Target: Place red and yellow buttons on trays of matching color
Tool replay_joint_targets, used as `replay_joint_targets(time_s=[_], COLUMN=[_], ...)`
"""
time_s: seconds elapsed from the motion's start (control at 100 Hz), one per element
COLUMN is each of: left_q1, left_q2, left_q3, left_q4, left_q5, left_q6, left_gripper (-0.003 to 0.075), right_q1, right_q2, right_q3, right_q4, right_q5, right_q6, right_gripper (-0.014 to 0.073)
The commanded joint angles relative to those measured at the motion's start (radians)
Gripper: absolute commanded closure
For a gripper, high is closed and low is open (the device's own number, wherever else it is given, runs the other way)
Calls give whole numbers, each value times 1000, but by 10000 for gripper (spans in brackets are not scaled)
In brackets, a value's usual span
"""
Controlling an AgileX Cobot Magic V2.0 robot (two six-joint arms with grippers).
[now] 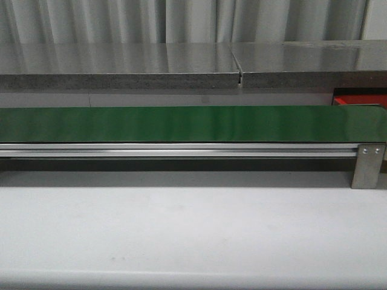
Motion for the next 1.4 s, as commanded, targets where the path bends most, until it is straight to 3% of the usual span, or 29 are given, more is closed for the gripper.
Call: replay_joint_targets(time_s=[0.0,0.54,1.01,1.39], left_q1=[22,203,213,213], left_q2=[92,638,828,912], left_q3=[-92,-339,-521,-544], left_q4=[-3,-103,-103,-107], left_q5=[-71,39,159,158], left_q6=[-15,-13,22,44], left_gripper=[104,104,104,105], right_q1=[0,0,0,0], right_q2=[-12,-12,-12,-12], right_q3=[-26,-26,-26,-26], right_q4=[26,26,26,26], right_q5=[-28,-29,-29,-30], right_q6=[1,1,1,1], right_gripper=[662,662,662,662])
